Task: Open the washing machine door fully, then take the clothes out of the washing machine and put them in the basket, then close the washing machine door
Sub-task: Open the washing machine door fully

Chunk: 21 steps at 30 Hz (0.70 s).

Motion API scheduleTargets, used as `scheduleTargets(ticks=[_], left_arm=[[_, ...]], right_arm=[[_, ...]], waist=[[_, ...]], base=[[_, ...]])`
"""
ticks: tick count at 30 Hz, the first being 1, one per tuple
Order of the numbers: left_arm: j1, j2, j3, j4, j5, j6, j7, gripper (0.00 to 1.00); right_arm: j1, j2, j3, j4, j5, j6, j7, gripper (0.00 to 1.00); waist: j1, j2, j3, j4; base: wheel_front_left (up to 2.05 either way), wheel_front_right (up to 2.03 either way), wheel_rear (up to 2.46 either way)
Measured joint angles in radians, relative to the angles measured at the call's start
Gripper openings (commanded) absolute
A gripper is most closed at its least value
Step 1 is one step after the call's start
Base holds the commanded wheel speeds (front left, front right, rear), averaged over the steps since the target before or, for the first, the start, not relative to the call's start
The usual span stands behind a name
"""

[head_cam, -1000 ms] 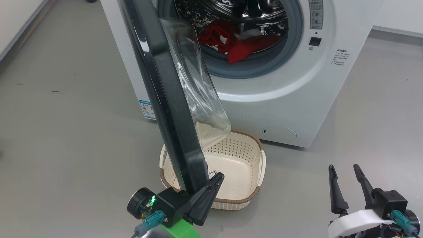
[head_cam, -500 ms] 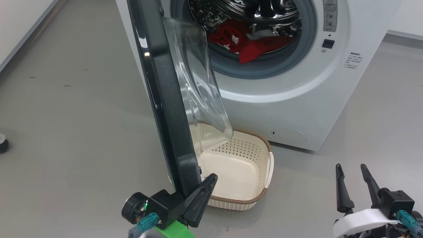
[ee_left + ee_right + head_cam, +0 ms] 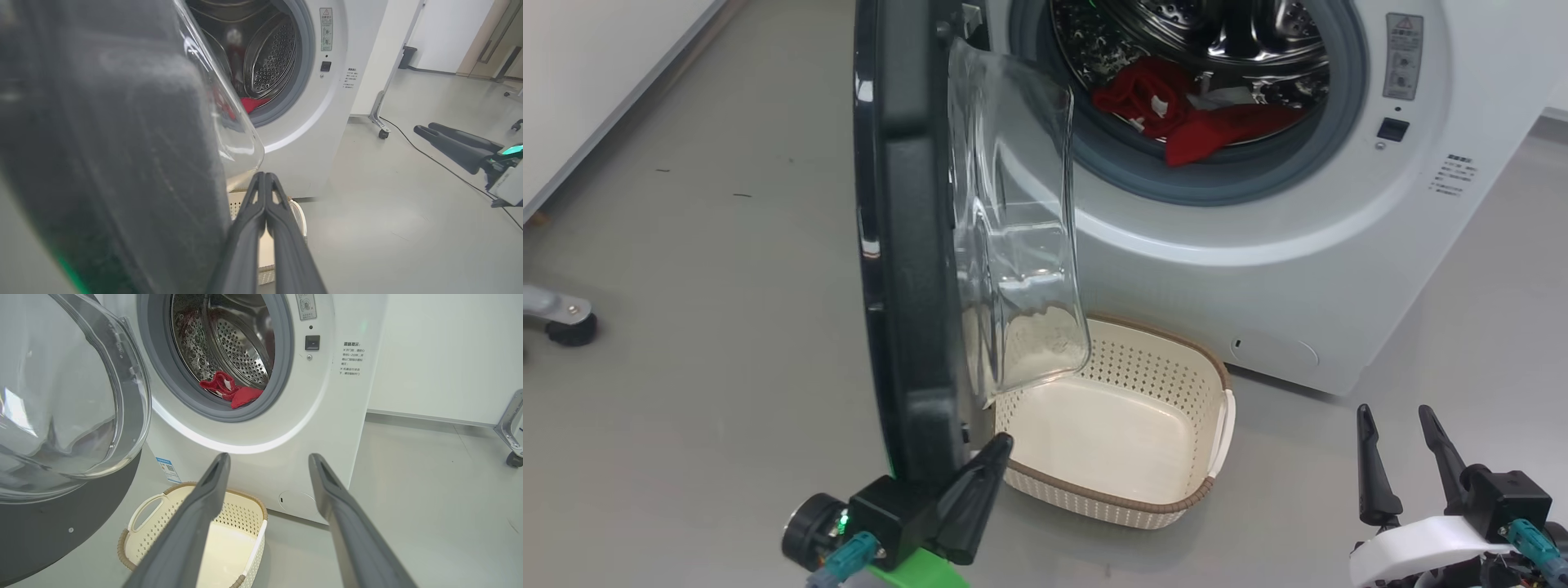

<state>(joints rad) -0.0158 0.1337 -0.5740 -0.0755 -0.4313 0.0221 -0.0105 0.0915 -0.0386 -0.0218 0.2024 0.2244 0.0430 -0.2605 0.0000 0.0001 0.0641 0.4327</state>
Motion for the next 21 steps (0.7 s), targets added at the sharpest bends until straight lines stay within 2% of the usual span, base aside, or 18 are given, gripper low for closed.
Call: scheduleTargets(ticks=[12,21], left_arm=[[0.037,0.042,0.099,0.005,0.019,0.063,-0.013,0.00],[0.039,0.043,0.186,0.021,0.024,0.079,-0.035,0.00]], right_arm=[[0.000,0.001,0.013,0.001,0.000,0.008,0.000,1.00],[0.000,0.001,0.014,0.001,0.000,0.008,0.000,1.00]], waist=[[0.0000,0.0000,-0.003,0.043],[0.0000,0.0000,0.005,0.042]], base=[[0.00,0.00,0.00],[0.00,0.00,0.00]])
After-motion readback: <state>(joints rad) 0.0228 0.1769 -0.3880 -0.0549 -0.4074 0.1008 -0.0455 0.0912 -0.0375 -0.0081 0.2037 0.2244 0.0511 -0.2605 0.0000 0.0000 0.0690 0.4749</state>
